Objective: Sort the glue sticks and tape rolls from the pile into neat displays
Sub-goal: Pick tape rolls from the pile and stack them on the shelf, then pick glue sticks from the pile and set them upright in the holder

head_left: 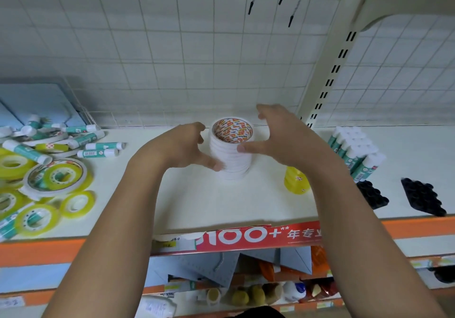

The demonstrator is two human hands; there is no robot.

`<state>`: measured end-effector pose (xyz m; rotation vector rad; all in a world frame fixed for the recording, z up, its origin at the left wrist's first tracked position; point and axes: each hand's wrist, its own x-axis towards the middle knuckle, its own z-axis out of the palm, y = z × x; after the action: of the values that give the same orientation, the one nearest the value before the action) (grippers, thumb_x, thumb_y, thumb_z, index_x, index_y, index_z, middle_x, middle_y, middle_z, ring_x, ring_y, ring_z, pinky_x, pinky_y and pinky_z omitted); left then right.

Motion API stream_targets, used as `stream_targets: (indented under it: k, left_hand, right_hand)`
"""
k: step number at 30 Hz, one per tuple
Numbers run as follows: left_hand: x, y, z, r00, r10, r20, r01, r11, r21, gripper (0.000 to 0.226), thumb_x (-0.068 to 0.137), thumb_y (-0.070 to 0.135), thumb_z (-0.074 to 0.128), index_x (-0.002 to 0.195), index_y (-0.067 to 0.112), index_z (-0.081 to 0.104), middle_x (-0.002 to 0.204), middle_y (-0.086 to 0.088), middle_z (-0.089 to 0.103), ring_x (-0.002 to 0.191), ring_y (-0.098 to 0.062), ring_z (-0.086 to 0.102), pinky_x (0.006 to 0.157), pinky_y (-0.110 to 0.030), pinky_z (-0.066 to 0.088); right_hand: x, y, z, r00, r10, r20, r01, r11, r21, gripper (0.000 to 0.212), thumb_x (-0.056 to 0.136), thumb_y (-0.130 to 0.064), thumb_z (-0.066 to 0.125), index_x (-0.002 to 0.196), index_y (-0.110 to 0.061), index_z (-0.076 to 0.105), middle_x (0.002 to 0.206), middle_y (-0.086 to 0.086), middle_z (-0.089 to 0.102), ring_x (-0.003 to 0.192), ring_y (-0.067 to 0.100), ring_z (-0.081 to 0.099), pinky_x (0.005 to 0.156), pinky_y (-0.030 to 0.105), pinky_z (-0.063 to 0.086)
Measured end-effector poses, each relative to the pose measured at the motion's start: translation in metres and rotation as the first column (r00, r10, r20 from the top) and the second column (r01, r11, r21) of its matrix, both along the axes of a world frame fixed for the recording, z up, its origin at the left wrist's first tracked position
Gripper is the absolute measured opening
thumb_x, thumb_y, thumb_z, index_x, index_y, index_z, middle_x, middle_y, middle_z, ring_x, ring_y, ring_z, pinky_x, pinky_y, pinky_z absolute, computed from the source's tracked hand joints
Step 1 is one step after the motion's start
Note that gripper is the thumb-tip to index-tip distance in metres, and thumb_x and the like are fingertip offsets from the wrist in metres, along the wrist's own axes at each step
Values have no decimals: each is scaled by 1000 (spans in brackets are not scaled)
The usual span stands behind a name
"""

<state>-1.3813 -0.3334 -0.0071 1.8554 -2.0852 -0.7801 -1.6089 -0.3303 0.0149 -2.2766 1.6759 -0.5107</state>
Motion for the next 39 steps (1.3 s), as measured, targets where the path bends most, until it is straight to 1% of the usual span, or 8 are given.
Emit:
stream_targets:
  k: [2,4,8,15,25,28,33,39]
  left_hand:
    - [13,7,0,998,60,21,-60,998,-11,93,59,51,87,136,22,44,122,6,57,101,-17,60,70,-29,50]
    - [26,18,3,989,121,90,-115,991,-72,76,68,52,81,130,24,50,121,6,58,100,-18,60,75,-32,51]
    - [59,51,3,933,190,307,-120,966,-231,57,82,54,67,130,24,53,127,1,54,108,-22,57,90,-39,48]
    - [136,118,-4,861,342,378,-235,924,-300,48,85,52,63,124,24,59,125,-3,56,115,-26,55,92,-41,47]
    - [216,173,-9,775,541,326,-389,816,-428,36,88,43,63,117,21,64,115,-2,58,104,-26,58,75,-37,47]
    - [230,179,-15,763,592,260,-452,776,-440,36,90,39,61,120,19,61,116,-3,57,104,-27,58,72,-37,49]
    - [253,175,-24,750,637,179,-507,727,-464,32,91,32,59,117,13,57,116,-6,57,98,-31,59,70,-40,51]
    - [268,156,-39,748,648,142,-550,725,-414,32,87,28,63,108,7,51,107,-13,59,88,-35,57,62,-36,40]
  right_hand:
    - [14,9,11,998,52,31,-48,990,-133,74,75,-55,73,135,-18,51,128,2,53,117,22,51,97,40,43]
    - [38,16,18,986,133,98,-110,971,-211,46,81,-48,70,119,-21,63,111,-5,60,102,17,57,90,39,48]
    - [104,26,13,945,295,138,-267,945,-191,20,89,-38,64,105,-26,68,84,-15,63,83,8,61,81,36,52]
    - [213,47,-13,863,465,197,-447,885,-130,15,89,-27,63,101,-24,71,91,-10,70,88,10,63,83,37,52]
    - [296,69,-38,810,547,209,-540,836,-97,14,88,-25,65,99,-21,71,94,-9,69,88,9,62,80,35,53]
    - [309,72,-46,812,540,222,-535,840,-85,13,88,-22,65,99,-19,72,90,-9,69,82,4,62,77,29,53]
    - [334,77,-53,815,515,265,-510,855,-91,13,88,-18,65,98,-17,74,89,-6,70,74,0,60,66,4,42]
    - [355,74,-57,853,436,285,-422,899,-113,13,88,-12,63,95,-14,73,87,-1,70,76,7,62,73,22,52]
